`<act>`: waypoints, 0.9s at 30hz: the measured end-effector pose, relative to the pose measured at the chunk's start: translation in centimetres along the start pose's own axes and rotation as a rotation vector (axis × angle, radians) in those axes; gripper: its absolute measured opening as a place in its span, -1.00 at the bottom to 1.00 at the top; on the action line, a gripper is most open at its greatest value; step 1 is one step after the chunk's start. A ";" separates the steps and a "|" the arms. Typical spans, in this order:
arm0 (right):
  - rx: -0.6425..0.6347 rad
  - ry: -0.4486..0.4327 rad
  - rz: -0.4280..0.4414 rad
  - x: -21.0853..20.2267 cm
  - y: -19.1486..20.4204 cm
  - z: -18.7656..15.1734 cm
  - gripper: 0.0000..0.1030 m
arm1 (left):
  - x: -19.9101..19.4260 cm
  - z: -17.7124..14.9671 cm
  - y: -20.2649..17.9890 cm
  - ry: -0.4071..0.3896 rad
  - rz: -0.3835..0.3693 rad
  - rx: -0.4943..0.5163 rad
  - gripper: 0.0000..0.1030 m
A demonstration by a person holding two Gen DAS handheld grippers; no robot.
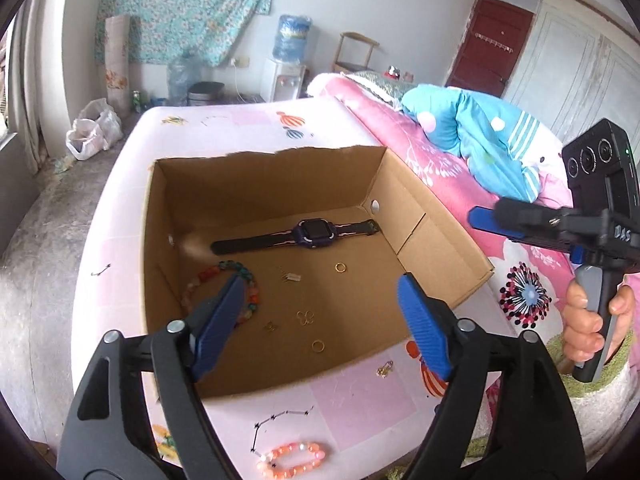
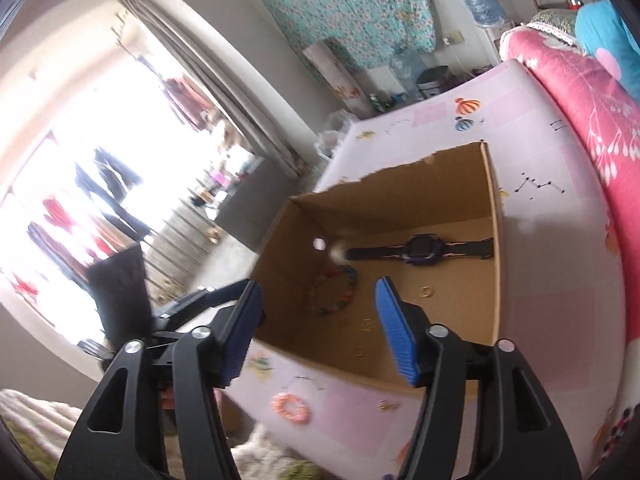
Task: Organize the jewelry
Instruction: 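Move both tools back out of the box down to the table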
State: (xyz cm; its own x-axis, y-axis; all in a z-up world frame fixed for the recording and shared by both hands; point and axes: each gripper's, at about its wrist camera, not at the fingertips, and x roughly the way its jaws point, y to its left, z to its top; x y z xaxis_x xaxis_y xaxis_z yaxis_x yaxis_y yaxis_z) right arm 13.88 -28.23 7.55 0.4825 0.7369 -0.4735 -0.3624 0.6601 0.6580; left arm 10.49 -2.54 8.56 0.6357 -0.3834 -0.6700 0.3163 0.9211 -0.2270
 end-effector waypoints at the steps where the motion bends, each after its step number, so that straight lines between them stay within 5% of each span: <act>1: 0.010 -0.010 0.030 -0.4 0.1 -0.2 0.21 | -0.6 -0.3 0.1 -0.009 0.004 -0.003 0.51; 10: 0.122 -0.077 0.302 -3.0 0.1 -2.6 0.29 | -3.6 -3.5 1.7 -0.032 0.044 -0.024 0.63; 19: 0.233 -0.099 0.506 -3.1 -1.2 -7.5 0.42 | -3.3 -7.8 3.9 0.039 0.106 -0.069 0.64; 23: 0.265 -0.092 0.473 -2.7 -2.2 -9.1 0.44 | -2.0 -9.3 4.3 0.088 0.125 -0.074 0.64; 27: 0.248 -0.045 0.197 -1.2 -2.5 -10.6 0.44 | -0.6 -10.1 4.2 0.127 0.126 -0.067 0.64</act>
State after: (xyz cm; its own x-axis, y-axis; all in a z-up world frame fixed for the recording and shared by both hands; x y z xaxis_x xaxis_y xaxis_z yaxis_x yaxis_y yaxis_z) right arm 5.78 -29.21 0.31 0.4594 0.8359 -0.3003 -0.2494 0.4459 0.8596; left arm 4.28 2.21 0.88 0.5720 -0.2566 -0.7791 0.1892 0.9655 -0.1791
